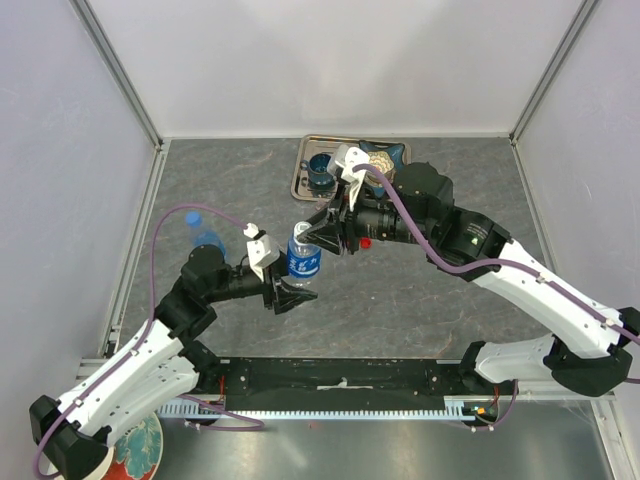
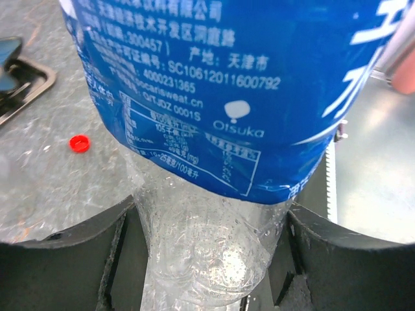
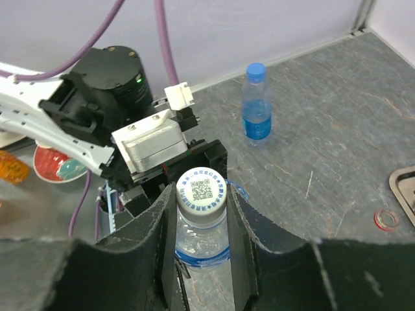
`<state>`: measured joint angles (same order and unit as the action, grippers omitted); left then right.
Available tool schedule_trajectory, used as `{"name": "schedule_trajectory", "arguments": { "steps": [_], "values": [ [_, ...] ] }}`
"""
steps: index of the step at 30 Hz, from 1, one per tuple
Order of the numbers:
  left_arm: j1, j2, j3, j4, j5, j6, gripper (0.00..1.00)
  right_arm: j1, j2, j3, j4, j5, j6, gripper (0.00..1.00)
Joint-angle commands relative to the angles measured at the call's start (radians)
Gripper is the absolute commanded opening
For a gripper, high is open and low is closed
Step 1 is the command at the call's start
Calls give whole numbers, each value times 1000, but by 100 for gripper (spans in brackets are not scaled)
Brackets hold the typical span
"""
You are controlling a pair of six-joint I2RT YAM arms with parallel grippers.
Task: Screw on the bottle caps
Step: Screw the bottle cap onto the plastic bottle.
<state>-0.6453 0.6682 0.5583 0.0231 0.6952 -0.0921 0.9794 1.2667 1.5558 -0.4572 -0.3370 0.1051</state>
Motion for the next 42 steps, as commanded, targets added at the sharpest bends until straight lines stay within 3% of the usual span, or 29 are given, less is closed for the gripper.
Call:
{"name": "schedule_trajectory", "arguments": {
  "steps": [1, 11, 19, 26, 34, 37, 42],
  "values": [
    [15, -5, 52, 101, -197, 45, 2, 5, 0, -77, -38, 56, 94, 0],
    [16, 1, 48, 109, -313, 68, 2, 56, -9, -100, -54, 229, 137, 0],
    [18, 11, 46, 112, -414, 61, 2, 264, 78, -74, -64, 652, 226, 0],
    [24, 11, 46, 103, -462, 60, 2, 350, 151, -37, -101, 922, 327, 0],
    [27, 11, 42, 97, -523, 60, 2, 415, 255, 90, -238, 1081, 309, 0],
    [29, 11, 45, 90, -528, 58, 2, 424, 266, 102, -247, 1086, 305, 5],
    [35, 11, 42, 86, -511, 45, 2, 423, 246, 131, -247, 1089, 297, 26]
  ]
}}
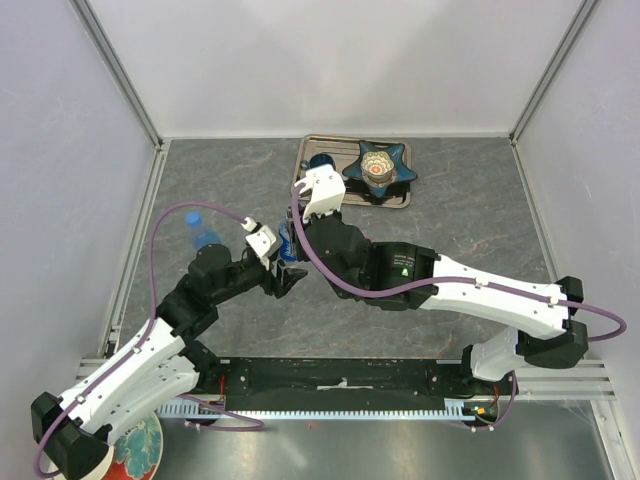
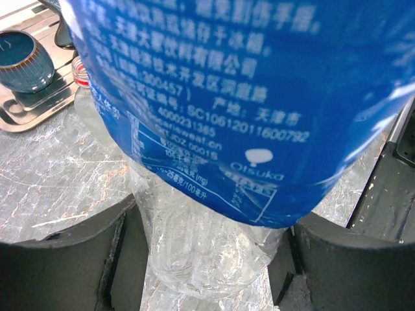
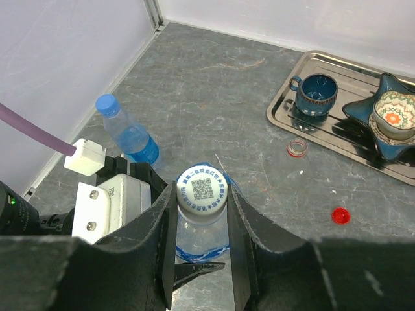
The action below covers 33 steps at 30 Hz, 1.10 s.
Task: Screw on the bottle caps
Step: Screw the bottle cap onto the plastic bottle.
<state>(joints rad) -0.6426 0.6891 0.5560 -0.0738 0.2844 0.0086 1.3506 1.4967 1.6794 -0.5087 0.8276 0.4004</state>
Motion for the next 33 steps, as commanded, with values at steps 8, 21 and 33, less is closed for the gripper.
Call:
{"name": "schedule_trajectory", "arguments": {
  "steps": [8, 21, 33],
  "values": [
    [38, -19, 38, 180, -56, -75, 2, 44, -139, -37, -51, -214, -141, 53],
    [46, -36, 33, 192, 226, -102, 2, -170, -269, -46, -62, -569, -222, 68],
    [18, -16, 100, 154, 821, -84, 2, -458, -313, -92, 127, -1573, -293, 75]
  ]
}}
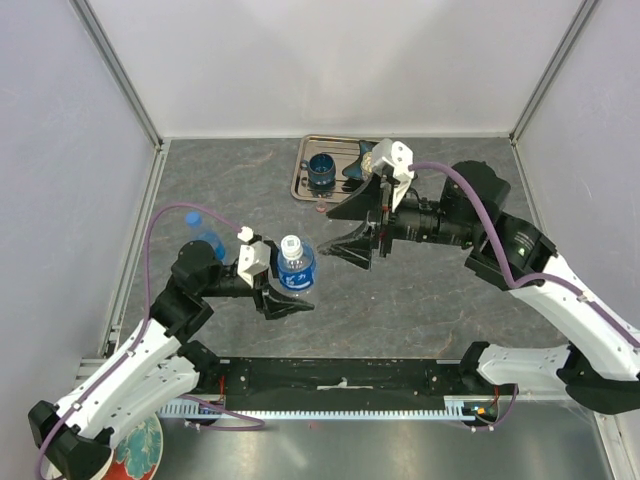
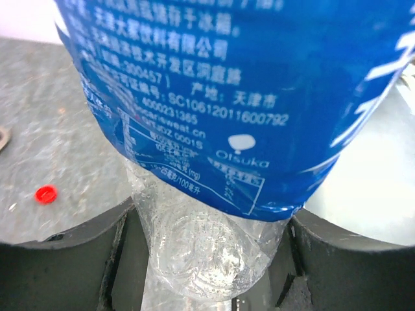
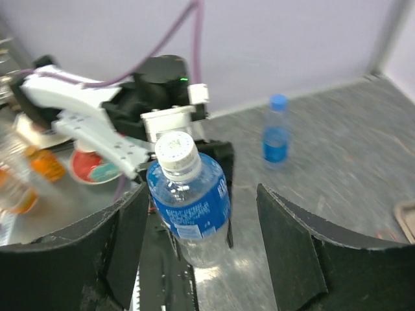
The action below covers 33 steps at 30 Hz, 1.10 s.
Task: Screw on the bottle caps
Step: Screw the bottle cap onto the plastic bottle.
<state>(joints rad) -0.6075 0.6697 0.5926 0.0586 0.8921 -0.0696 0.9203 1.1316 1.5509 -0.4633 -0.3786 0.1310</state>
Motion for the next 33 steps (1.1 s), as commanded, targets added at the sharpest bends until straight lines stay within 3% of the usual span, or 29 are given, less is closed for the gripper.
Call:
{"name": "schedule_trajectory", "arguments": {
  "steps": [1, 7, 13, 33],
  "values": [
    [-21, 7, 72, 15, 249, -6, 2, -32, 65, 37, 119, -434, -13, 76],
    [-49, 11, 85, -9, 346, 13, 2, -49, 105, 35, 285, -586, 78, 77],
    [-61, 19, 79, -22, 346, 22, 2, -51, 132, 25, 449, -680, 202, 77],
    [-64, 47, 84, -2, 249, -9, 2, -51, 214, -15, 592, -770, 300, 70]
  ]
}}
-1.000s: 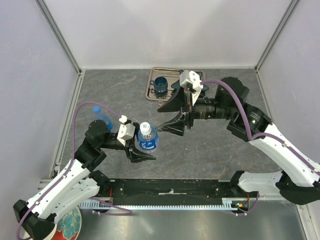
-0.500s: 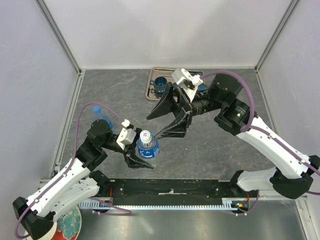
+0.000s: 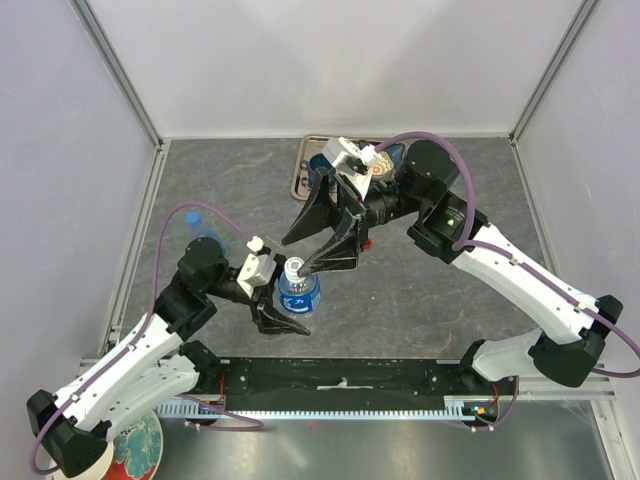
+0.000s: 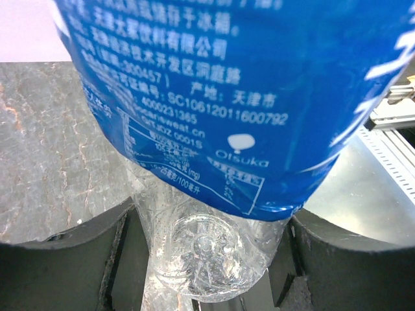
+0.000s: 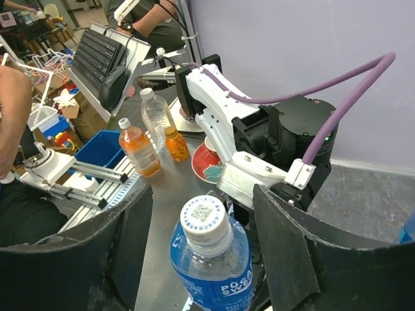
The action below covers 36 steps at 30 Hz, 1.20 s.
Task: Screw on the bottle caps
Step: Screw the bottle cap onto the plastic bottle.
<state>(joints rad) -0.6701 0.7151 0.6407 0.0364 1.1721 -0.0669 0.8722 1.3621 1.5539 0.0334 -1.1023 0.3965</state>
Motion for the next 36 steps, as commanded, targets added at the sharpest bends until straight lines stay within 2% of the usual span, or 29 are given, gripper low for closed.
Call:
{"name": "schedule_trajectory", "arguments": {
  "steps": [1, 22, 28, 31, 36],
  "values": [
    [-2, 0, 36, 22, -35, -19, 2, -2, -18, -32, 106, -47, 42, 69],
    [15, -19, 8, 71, -81, -128, 2, -1, -37, -87, 109, -50, 21, 51],
    [20, -25, 2, 69, -91, -137, 2, 1, -35, -81, 103, -27, 12, 33],
    [23, -28, -1, 71, -112, -145, 2, -1, -37, -80, 60, -5, -25, 27],
    [36, -40, -1, 82, -179, -152, 2, -1, -50, -72, -139, 73, -149, 21]
  ]
}}
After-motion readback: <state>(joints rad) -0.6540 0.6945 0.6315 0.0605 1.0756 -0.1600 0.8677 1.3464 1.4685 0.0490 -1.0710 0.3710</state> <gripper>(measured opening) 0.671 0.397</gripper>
